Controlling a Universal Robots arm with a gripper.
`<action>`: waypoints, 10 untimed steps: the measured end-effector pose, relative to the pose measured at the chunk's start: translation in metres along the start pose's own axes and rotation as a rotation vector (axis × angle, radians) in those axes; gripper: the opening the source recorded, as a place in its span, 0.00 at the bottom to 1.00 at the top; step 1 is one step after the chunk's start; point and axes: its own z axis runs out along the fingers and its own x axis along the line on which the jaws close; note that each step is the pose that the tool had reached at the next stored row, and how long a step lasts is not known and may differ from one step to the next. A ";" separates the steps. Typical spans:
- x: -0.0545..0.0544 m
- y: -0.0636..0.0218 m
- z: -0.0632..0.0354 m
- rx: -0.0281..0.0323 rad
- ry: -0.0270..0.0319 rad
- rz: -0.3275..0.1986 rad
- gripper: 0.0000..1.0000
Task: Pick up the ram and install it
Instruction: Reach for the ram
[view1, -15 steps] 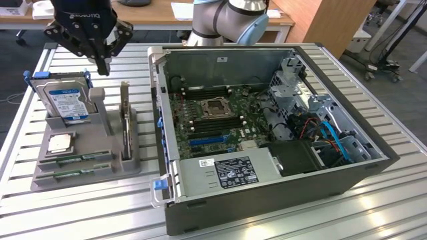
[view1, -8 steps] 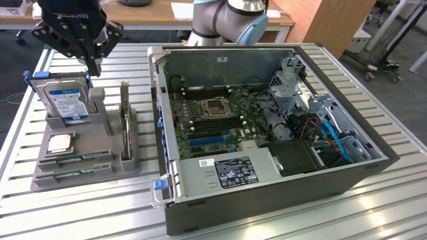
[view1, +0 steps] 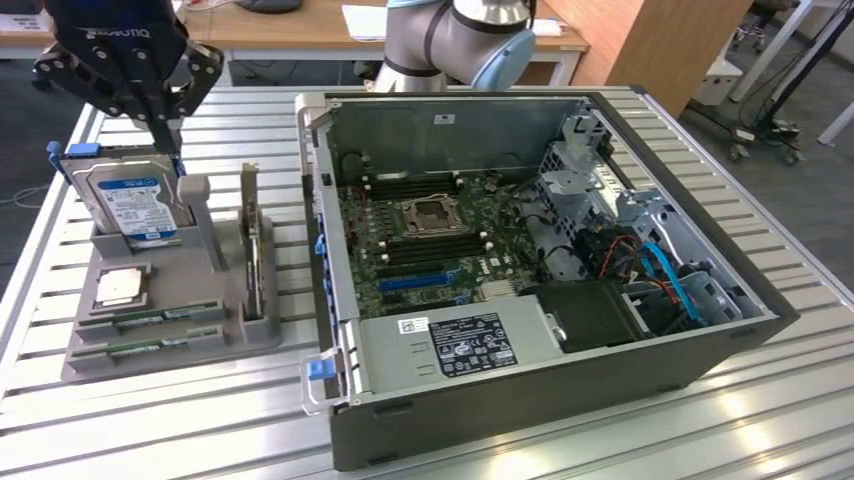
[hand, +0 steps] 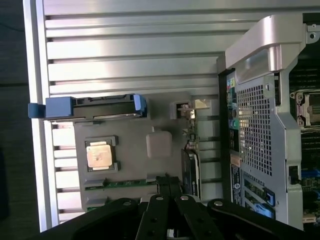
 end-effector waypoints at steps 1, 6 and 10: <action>0.002 -0.0002 0.0001 0.0000 0.0000 0.000 0.10; 0.013 -0.0010 0.0005 0.0000 0.0000 0.000 0.10; 0.023 -0.0018 0.0009 0.0000 0.0001 0.000 0.10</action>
